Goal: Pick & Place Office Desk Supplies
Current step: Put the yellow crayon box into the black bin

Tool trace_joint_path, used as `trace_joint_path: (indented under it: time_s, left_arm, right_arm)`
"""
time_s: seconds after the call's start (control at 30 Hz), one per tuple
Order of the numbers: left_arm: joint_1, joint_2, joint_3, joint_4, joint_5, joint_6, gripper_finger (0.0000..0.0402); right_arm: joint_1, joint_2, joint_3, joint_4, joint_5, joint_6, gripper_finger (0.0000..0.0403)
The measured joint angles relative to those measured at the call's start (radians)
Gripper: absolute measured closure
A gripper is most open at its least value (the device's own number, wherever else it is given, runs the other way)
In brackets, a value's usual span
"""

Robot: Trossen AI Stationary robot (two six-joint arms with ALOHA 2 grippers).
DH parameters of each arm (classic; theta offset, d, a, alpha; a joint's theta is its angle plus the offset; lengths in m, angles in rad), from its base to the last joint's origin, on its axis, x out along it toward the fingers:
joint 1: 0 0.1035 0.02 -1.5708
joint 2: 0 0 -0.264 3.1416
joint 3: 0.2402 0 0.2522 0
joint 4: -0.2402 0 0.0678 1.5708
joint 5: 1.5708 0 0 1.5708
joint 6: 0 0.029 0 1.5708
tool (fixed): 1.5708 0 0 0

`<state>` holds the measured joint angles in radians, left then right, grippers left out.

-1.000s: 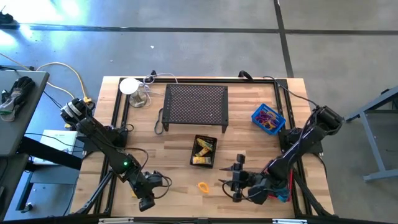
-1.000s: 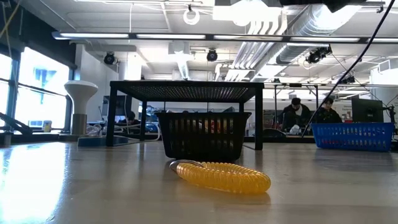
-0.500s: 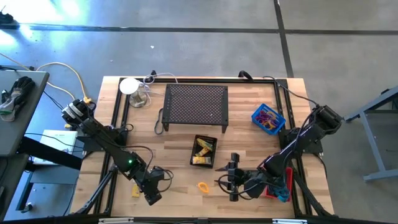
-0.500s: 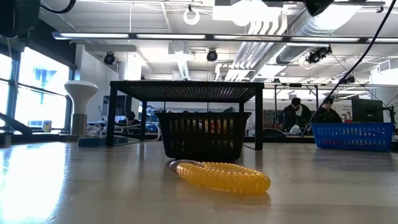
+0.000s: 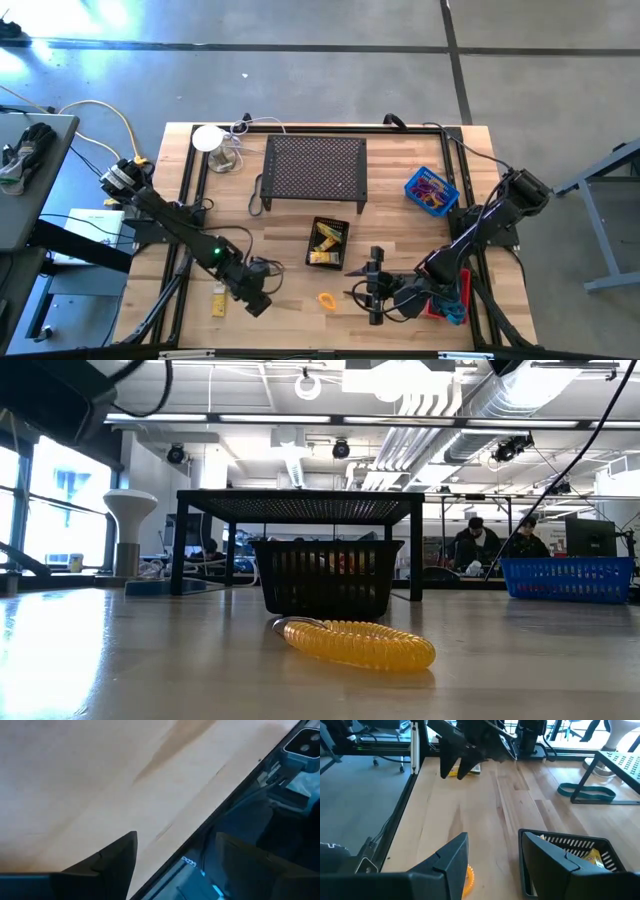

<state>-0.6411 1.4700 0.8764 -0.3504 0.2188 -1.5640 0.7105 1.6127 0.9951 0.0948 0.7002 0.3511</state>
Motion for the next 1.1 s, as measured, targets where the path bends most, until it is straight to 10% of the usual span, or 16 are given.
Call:
trace_joint_path:
  time_s: [0.57, 1.1]
  left_arm:
    - [-0.045, -0.020, 0.113, -0.550, 0.119, -0.269, 0.0137]
    - [-0.255, -0.014, 0.135, -0.619, -0.163, -0.490, 0.0137]
  right_arm:
    - [0.000, 0.000, 0.000, -0.001, -0.051, -0.042, 0.0227]
    - [0.000, 0.000, 0.000, -0.001, -0.056, -0.037, 0.0227]
